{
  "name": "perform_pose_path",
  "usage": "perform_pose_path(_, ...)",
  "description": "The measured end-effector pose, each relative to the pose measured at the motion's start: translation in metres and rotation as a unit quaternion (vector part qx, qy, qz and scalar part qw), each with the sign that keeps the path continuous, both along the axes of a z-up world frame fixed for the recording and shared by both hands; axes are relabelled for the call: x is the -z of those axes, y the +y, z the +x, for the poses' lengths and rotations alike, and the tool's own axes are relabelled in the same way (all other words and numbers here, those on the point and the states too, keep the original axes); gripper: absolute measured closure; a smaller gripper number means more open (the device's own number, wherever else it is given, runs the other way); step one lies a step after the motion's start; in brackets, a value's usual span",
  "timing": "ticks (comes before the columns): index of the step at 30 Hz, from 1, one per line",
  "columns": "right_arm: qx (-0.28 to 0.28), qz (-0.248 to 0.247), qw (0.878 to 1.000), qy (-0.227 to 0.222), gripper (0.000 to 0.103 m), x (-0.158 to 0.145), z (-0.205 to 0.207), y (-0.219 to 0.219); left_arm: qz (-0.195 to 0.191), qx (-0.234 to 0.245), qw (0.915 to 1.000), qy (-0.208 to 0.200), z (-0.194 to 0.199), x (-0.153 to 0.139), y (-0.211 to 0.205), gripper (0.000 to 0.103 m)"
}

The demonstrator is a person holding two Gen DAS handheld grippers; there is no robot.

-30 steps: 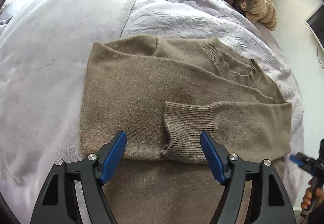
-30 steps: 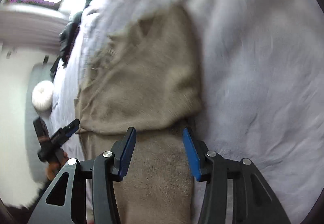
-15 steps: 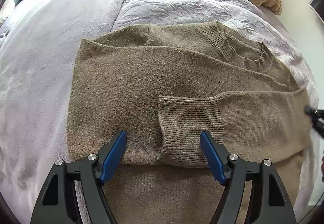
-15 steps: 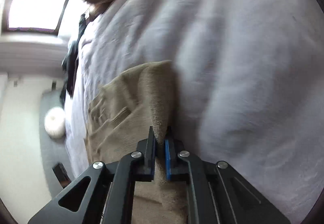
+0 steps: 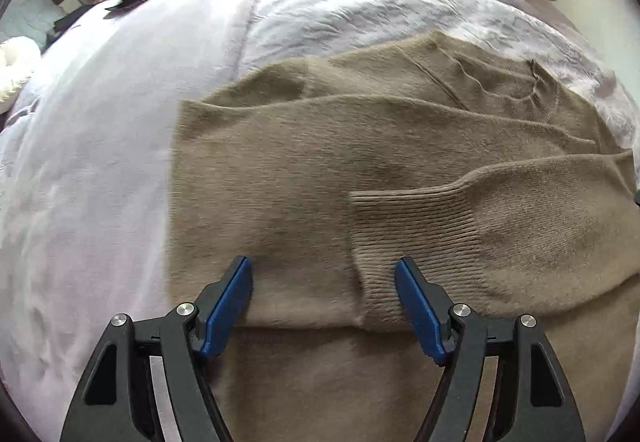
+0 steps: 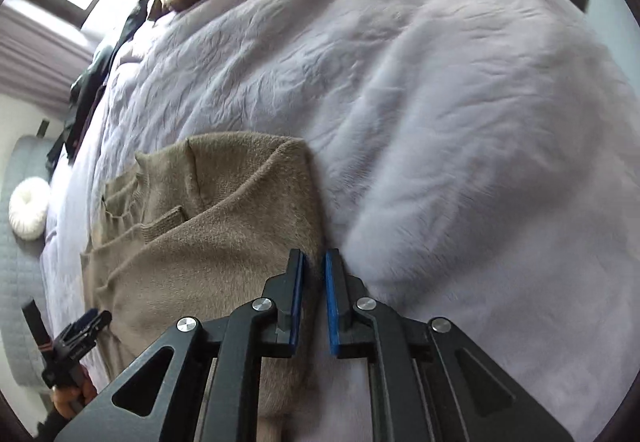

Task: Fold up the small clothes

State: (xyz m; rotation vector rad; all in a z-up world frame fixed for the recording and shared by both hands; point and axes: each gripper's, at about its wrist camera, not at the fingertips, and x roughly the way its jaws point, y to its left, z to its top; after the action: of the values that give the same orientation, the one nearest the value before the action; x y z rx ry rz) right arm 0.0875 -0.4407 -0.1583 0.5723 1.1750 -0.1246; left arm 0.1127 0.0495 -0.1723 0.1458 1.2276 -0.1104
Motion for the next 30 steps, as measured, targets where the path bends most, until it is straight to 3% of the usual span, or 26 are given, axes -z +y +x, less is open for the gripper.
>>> perform_pose_path(5,-0.031,-0.003,0.999,-0.02,0.092,-0.03,-0.023,0.019,-0.069,0.006,0.9976,0.007,-0.008,-0.024,0.009,0.068)
perform_pose_path(8,-0.061,0.009,0.998,-0.022,0.092,-0.032,-0.028,0.043,-0.113,0.031,0.993,0.011,-0.01,-0.032,-0.003,0.068)
perform_pose_path(10,-0.073,0.016,0.997,-0.017,0.092,-0.028,-0.03,0.057,-0.121,0.048,0.9915,0.013,-0.007,-0.031,-0.017,0.068)
perform_pose_path(14,-0.088,-0.007,0.996,0.024,0.093,-0.002,-0.027,0.074,-0.089,0.058,0.9931,0.049,-0.011,-0.004,-0.03,0.068)
perform_pose_path(17,-0.083,0.003,0.996,0.04,0.098,0.02,-0.033,0.065,-0.086,0.066,0.9931,0.044,-0.015,0.008,-0.028,0.068)
perform_pose_path(21,-0.072,0.014,0.997,0.033,0.099,0.014,-0.041,0.056,-0.065,0.058,0.9951,0.046,-0.018,0.005,-0.021,0.068)
perform_pose_path(24,-0.058,0.021,0.998,0.032,0.095,0.006,-0.05,0.052,-0.084,0.042,0.9934,0.065,-0.019,0.01,-0.012,0.068)
perform_pose_path(30,-0.001,0.083,0.996,0.031,0.094,0.004,-0.065,0.045,-0.057,0.047,0.9948,0.07,-0.024,0.013,-0.022,0.068)
